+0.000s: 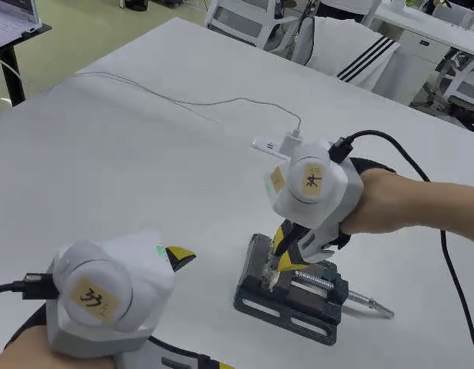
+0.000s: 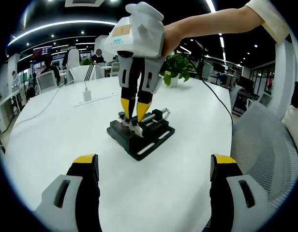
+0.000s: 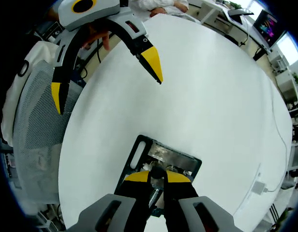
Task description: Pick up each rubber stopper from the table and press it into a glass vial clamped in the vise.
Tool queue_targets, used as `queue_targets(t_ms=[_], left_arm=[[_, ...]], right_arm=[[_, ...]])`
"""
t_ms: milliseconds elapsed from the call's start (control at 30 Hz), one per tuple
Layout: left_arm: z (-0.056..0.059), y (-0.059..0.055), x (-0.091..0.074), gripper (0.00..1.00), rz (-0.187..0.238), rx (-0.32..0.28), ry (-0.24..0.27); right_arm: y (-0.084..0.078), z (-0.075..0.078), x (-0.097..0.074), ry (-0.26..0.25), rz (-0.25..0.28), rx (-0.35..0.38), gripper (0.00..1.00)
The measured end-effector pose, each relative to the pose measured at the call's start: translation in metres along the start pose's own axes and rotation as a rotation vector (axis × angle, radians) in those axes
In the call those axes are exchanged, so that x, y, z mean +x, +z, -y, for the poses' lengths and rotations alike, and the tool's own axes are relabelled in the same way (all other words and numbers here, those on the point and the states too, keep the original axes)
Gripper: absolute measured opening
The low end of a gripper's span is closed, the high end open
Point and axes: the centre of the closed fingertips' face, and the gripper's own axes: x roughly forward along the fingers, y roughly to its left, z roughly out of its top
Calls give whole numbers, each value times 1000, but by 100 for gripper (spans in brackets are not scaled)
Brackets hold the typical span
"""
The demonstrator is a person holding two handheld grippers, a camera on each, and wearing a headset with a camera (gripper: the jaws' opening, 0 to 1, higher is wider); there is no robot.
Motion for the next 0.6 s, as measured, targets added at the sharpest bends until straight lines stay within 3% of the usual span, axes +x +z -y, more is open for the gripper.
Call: queue_targets(t_ms=[200, 400, 600], left_arm=[[1, -1, 0, 95, -4, -4, -1], [2, -2, 1, 95, -6, -5, -5], [3, -1, 3, 95, -3, -3, -8]], right_arm=[[0, 1, 1, 4, -29, 52, 4], [-1, 1, 1, 9, -15, 152, 3], [0, 2, 2, -10, -23, 198, 3]])
